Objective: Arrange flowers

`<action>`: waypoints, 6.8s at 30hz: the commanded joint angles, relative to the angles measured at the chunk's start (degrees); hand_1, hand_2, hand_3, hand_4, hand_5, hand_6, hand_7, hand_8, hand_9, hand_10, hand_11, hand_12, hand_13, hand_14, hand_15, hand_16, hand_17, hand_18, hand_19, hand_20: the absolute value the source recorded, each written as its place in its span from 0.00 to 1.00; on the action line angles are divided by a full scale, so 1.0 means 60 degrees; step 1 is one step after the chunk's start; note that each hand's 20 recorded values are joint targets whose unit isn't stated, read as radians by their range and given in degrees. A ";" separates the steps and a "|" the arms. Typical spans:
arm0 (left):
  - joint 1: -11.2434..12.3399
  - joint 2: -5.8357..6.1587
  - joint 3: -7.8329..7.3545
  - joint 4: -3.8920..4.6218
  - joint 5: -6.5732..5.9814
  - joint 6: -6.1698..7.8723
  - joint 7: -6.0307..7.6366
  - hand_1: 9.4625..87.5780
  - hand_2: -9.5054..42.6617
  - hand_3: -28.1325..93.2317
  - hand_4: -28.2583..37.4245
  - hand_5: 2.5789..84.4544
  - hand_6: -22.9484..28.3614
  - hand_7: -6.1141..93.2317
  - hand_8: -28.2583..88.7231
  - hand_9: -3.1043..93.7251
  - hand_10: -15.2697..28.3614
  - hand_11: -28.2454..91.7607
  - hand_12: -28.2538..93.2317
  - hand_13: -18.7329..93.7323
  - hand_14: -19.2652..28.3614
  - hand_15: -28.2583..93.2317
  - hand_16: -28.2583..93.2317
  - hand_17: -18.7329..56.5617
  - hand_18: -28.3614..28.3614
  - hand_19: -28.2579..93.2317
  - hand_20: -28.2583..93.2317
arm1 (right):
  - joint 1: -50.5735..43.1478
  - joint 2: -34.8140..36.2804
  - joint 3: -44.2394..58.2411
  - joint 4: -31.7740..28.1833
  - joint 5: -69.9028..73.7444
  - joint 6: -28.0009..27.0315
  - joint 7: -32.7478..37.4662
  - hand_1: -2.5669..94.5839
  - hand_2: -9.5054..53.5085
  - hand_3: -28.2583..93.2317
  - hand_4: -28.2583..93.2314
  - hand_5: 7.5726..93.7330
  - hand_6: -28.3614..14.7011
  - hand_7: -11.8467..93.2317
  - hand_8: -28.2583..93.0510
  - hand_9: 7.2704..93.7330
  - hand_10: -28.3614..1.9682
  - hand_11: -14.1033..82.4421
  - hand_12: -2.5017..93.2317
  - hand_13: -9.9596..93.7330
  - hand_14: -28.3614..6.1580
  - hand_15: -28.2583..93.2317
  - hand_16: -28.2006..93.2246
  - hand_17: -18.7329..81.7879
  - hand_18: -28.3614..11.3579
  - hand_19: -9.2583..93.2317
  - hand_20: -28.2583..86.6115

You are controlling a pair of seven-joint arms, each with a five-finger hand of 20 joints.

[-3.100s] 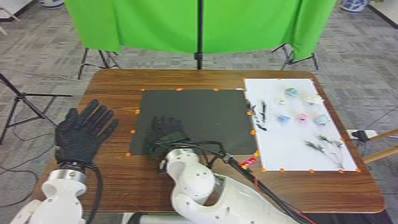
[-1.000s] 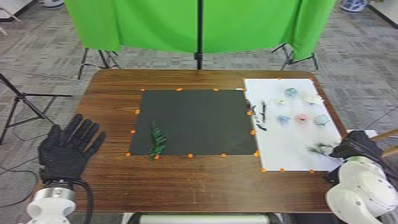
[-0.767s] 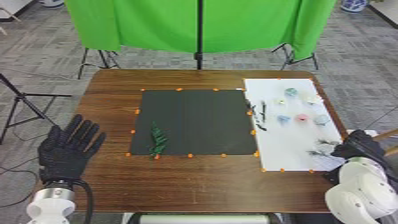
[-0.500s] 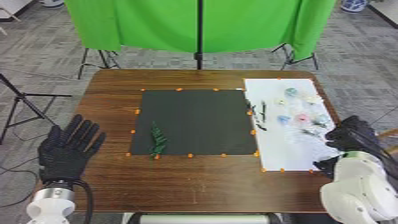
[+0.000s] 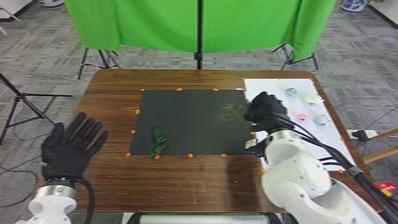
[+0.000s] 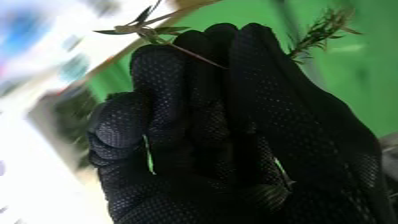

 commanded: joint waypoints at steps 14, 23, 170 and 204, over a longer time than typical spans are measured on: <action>-0.0738 0.0566 0.0582 0.0325 -0.0403 0.0260 -0.0340 0.22 0.47 0.84 0.00 0.52 0.59 0.26 0.16 0.45 0.71 0.47 0.36 0.42 0.73 0.59 0.20 0.18 0.77 0.54 0.39 | 0.1022 -0.3340 -0.2305 0.1540 0.0132 -0.0475 -0.0063 0.65 0.00 0.77 0.05 0.78 0.59 0.41 0.40 0.84 0.50 0.39 0.56 0.78 0.50 0.71 0.56 0.69 0.16 1.00 0.60; -0.0392 0.0593 0.0576 0.0199 -0.0684 0.0418 -0.0181 0.23 0.46 0.85 0.00 0.52 0.59 0.26 0.16 0.45 0.71 0.47 0.36 0.42 0.73 0.60 0.20 0.18 0.77 0.55 0.39 | 0.0669 -0.3476 -0.2328 0.2064 -0.0307 -0.0357 0.0277 0.65 0.00 0.77 0.05 0.76 0.58 0.41 0.40 0.83 0.49 0.39 0.56 0.77 0.48 0.71 0.56 0.68 0.15 1.00 0.60; 0.0292 -0.0072 0.0408 0.0020 -0.2517 0.0662 0.0370 0.23 0.47 0.86 0.00 0.54 0.58 0.35 0.13 0.47 0.71 0.51 0.36 0.44 0.72 0.65 0.20 0.19 0.77 0.56 0.40 | 0.1701 -0.0969 -0.0964 0.4265 -0.0512 -0.3005 0.0957 0.53 0.00 0.76 0.00 0.64 0.46 0.30 0.19 0.66 0.23 0.39 0.25 0.70 0.37 0.70 0.42 0.64 0.15 1.00 0.53; 0.0192 -0.0057 0.0383 0.0049 -0.3144 0.0511 0.0245 0.23 0.50 0.85 0.00 0.54 0.58 0.36 0.13 0.48 0.70 0.53 0.36 0.45 0.72 0.67 0.20 0.19 0.78 0.58 0.42 | 0.0440 -0.0734 -0.0108 0.1880 -0.1117 0.1762 0.1040 0.71 0.00 0.79 0.03 0.75 0.57 0.50 0.41 0.91 0.58 0.35 0.57 0.89 0.62 0.67 0.60 0.77 0.26 1.00 0.63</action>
